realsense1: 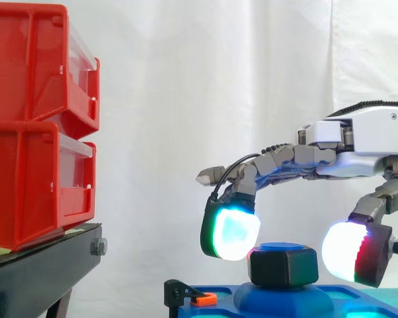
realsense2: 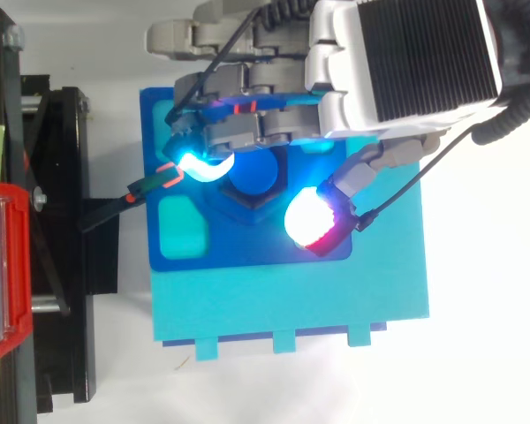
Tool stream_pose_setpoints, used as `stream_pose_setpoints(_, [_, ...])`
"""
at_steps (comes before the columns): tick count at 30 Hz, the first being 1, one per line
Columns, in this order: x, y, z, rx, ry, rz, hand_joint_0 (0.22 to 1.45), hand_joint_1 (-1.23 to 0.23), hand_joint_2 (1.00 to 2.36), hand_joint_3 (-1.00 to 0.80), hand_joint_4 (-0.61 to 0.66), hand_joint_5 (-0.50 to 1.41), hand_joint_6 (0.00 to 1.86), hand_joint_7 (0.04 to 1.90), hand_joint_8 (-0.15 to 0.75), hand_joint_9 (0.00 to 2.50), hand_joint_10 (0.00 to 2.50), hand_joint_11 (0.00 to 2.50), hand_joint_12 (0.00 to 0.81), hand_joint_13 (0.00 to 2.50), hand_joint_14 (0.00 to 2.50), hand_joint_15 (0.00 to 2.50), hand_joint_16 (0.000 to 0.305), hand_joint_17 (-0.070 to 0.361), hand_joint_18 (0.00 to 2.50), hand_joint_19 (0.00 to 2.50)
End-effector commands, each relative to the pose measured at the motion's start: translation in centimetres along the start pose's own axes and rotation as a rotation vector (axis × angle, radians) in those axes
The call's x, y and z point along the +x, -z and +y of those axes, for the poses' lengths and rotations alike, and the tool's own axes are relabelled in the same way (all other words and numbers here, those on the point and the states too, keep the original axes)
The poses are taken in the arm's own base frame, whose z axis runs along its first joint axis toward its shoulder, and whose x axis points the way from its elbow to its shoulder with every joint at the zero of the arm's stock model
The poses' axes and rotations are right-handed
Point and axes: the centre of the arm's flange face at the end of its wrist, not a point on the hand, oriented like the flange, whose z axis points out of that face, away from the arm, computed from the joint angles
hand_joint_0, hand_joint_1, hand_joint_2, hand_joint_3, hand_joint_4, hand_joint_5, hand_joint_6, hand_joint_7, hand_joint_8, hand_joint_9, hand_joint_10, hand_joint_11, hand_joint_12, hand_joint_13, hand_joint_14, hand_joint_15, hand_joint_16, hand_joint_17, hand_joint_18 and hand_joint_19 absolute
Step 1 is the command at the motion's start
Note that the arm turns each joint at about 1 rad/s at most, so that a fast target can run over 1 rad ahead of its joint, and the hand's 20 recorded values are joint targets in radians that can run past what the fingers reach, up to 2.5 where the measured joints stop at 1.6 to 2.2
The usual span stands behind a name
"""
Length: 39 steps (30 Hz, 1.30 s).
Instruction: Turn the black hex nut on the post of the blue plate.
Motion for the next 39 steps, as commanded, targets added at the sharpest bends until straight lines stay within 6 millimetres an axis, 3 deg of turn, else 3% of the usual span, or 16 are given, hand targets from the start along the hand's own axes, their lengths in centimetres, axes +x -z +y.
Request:
stream_pose_setpoints(1, [0.0,0.1,-0.2,0.003,0.0,0.001,0.37,-0.56,1.0,-0.5,0.38,-0.2,0.5,0.91,0.099,0.1,0.74,0.17,0.274,0.11,0.0,0.06,0.045,0.101,0.22,0.23])
stream_pose_setpoints(19, [-1.9,1.5,-0.3,0.0,0.032,0.03,0.37,-0.54,1.0,-0.5,0.39,-0.2,0.5,0.92,0.101,0.1,0.88,0.14,0.269,0.12,0.0,0.07,0.044,0.098,0.22,0.24])
stream_pose_setpoints(39, [-1.8,1.8,-0.4,0.003,0.044,0.05,0.38,-0.53,1.0,-0.5,0.39,-0.19,0.5,0.93,0.084,0.08,0.86,0.11,0.263,0.12,0.0,0.06,0.043,0.096,0.22,0.23])
